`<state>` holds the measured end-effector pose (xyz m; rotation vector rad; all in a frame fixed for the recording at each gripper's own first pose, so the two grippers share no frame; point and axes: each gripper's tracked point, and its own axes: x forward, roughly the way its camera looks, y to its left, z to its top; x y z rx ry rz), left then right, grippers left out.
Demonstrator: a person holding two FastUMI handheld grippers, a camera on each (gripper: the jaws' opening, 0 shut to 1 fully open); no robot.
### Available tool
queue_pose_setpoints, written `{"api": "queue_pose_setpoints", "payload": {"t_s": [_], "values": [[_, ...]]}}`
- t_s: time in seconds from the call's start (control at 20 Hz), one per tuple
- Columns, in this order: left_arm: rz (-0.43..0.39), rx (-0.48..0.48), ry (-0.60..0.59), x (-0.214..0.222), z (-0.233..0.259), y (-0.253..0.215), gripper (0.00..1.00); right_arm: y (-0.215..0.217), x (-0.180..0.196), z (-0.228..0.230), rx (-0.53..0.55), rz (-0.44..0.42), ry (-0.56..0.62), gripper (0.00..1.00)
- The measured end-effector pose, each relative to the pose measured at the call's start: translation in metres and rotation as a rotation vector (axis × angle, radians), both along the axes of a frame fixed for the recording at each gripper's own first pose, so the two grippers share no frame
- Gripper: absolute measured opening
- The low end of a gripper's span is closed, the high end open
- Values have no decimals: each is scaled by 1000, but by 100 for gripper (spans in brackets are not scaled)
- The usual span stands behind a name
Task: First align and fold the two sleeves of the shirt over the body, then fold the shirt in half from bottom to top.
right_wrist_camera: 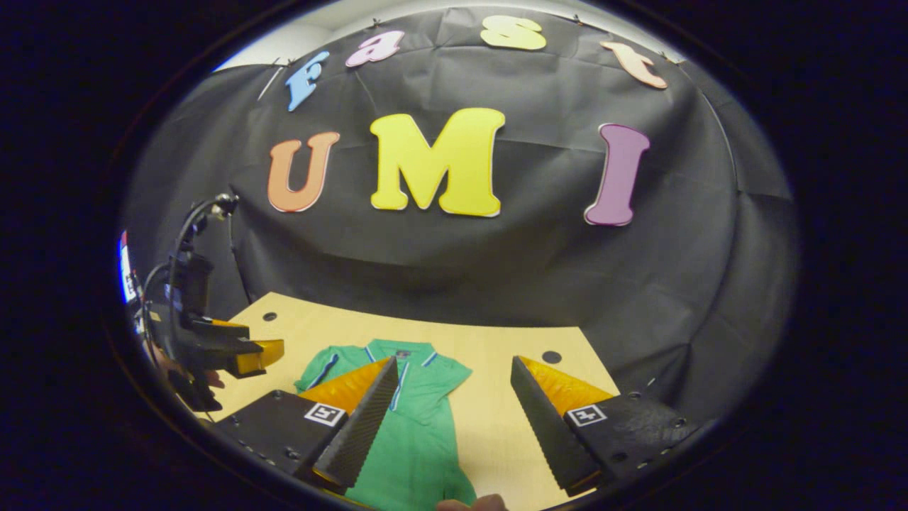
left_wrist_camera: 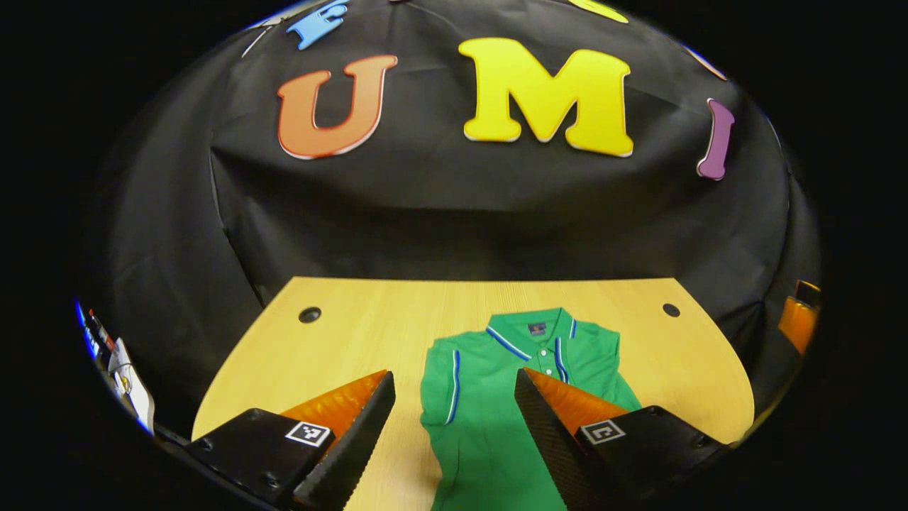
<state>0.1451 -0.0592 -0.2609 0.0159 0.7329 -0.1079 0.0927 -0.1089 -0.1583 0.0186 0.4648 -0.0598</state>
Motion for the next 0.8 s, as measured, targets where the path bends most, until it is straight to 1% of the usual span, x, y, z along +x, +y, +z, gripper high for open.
{"api": "queue_pose_setpoints", "payload": {"t_s": [0.25, 0.35, 0.5, 0.55, 0.65, 0.8], "values": [[-68, 4, 251, 7, -74, -9, 100, -21, -9, -16, 17, -74, 58, 96], [-75, 20, 300, 13, -94, -9, 100, -20, -12, -26, 32, -81, 94, 98], [-82, 86, 327, 30, -118, 3, 100, -20, -16, -39, 51, -83, 140, 98], [-80, 92, 354, 32, -127, 5, 100, -19, -16, -43, 57, -82, 151, 98], [-61, 49, 419, 35, -145, 0, 100, -17, -17, -52, 60, -78, 182, 98], [-46, 57, 457, 45, -161, 7, 100, -15, -16, -64, 70, -74, 221, 98]]}}
